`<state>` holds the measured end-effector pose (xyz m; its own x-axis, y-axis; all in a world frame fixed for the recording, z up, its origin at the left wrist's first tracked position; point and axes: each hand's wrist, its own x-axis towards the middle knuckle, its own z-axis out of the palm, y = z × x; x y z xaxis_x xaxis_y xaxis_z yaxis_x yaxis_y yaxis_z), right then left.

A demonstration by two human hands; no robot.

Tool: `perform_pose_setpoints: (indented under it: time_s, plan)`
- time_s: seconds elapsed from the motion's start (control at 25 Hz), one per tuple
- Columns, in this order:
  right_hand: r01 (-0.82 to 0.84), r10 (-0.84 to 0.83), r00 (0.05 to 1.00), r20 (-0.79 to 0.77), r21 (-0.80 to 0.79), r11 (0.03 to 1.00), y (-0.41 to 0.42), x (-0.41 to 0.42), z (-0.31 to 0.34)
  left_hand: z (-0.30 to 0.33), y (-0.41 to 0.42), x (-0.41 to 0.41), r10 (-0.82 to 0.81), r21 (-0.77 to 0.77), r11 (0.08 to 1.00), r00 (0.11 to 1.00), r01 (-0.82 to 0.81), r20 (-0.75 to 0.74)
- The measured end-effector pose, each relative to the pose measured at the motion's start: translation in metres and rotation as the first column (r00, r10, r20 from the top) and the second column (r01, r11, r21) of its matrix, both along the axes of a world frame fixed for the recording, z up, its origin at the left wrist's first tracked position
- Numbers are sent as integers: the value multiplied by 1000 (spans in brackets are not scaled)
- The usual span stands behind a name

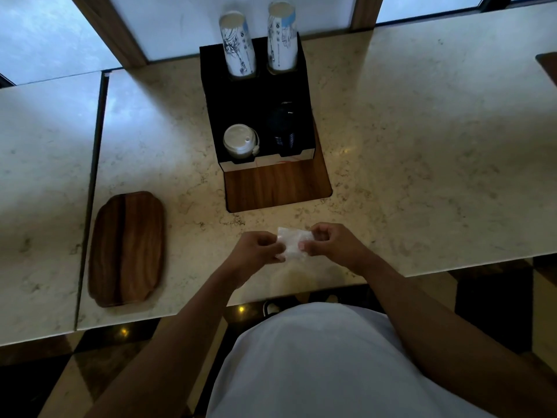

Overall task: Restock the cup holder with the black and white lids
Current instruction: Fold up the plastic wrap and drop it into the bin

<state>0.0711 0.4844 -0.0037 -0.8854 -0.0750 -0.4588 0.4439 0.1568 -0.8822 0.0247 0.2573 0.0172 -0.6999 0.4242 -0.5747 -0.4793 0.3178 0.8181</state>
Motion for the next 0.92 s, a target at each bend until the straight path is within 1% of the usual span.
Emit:
perform_pose_setpoints:
  time_s: [0.12, 0.24, 0.4, 0.6, 0.76, 0.92]
  plan:
    - [136, -126, 989, 71, -151, 979, -1, -1, -2, -2, 4, 1, 127, 25, 991, 988, -129, 91]
    - [234, -209, 968, 140, -193, 953, -4, 0, -8, -6, 6, 3, 196, 28, 979, 971, -202, 136]
    - [350, -314, 931, 187, -209, 913, -6, 9, -15, -14, 4, 1, 177, 59, 980, 972, -188, 154]
    - [529, -471, 845, 253, -263, 807, -9, 39, -22, -29, 7, 5, 202, 47, 975, 954, -217, 221]
    - [681, -615, 731, 294, -254, 687, -13, 65, -30, -40, 17, 10, 123, 50, 989, 955, -141, 270]
    - [762, -699, 648, 303, -255, 595, -13, 88, -26, -42, 33, 15, 42, 99, 992, 959, -72, 279]
